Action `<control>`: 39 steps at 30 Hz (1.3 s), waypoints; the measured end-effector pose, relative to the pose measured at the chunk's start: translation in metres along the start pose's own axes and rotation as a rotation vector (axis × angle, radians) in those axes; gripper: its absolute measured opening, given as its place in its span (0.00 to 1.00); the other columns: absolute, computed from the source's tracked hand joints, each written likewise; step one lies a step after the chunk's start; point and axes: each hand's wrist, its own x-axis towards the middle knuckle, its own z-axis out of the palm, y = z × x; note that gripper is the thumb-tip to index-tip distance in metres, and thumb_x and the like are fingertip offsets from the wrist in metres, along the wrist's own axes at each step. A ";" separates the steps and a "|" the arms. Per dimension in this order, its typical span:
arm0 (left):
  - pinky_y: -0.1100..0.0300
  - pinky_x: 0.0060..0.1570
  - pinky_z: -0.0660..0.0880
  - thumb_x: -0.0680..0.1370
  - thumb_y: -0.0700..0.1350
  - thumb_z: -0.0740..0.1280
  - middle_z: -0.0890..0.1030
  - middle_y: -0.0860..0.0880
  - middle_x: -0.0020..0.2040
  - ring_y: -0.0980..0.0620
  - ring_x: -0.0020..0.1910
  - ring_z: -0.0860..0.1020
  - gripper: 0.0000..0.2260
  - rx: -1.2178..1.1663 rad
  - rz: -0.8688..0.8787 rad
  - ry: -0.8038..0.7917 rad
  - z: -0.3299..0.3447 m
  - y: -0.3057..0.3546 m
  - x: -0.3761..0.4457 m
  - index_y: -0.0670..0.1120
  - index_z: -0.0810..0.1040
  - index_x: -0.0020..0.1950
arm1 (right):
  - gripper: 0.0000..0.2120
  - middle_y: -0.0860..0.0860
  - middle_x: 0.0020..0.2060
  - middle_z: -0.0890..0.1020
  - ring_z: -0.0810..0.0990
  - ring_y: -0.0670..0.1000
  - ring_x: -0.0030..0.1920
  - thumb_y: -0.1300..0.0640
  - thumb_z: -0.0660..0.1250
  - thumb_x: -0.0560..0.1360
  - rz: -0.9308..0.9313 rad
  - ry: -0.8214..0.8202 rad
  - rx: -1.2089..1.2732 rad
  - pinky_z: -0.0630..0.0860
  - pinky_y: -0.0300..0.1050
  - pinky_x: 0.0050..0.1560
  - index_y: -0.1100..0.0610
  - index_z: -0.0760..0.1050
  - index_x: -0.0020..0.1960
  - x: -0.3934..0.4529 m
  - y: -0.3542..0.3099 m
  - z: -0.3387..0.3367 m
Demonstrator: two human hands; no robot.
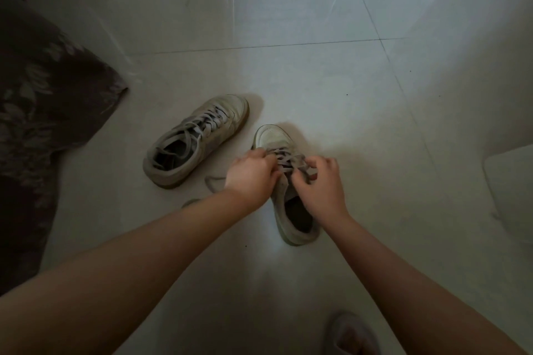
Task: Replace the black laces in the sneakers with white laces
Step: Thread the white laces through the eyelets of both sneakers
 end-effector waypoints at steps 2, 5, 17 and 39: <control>0.53 0.56 0.67 0.81 0.49 0.57 0.72 0.47 0.60 0.47 0.61 0.69 0.12 0.134 0.041 -0.037 0.000 0.001 0.000 0.46 0.73 0.59 | 0.17 0.48 0.53 0.66 0.77 0.52 0.48 0.50 0.66 0.72 -0.007 0.003 0.012 0.75 0.48 0.50 0.53 0.71 0.58 0.001 -0.001 -0.002; 0.55 0.58 0.66 0.79 0.46 0.57 0.70 0.47 0.63 0.47 0.64 0.68 0.14 0.306 0.040 -0.117 -0.005 -0.008 -0.005 0.45 0.72 0.63 | 0.18 0.49 0.54 0.66 0.75 0.51 0.46 0.52 0.67 0.72 0.005 0.030 0.017 0.70 0.43 0.46 0.55 0.70 0.60 0.003 -0.002 -0.004; 0.56 0.42 0.71 0.80 0.50 0.58 0.76 0.46 0.56 0.45 0.52 0.77 0.10 0.186 -0.115 -0.239 -0.018 -0.039 -0.026 0.47 0.72 0.58 | 0.15 0.51 0.57 0.70 0.78 0.56 0.44 0.52 0.66 0.73 -0.033 0.032 -0.072 0.67 0.42 0.44 0.54 0.72 0.58 0.002 0.004 -0.004; 0.49 0.50 0.73 0.81 0.52 0.53 0.79 0.44 0.41 0.44 0.44 0.77 0.19 -0.191 0.174 -0.136 -0.065 -0.044 0.028 0.42 0.75 0.42 | 0.12 0.47 0.33 0.78 0.74 0.37 0.29 0.57 0.60 0.80 -0.181 -0.156 0.270 0.68 0.33 0.34 0.52 0.75 0.39 0.036 -0.053 -0.037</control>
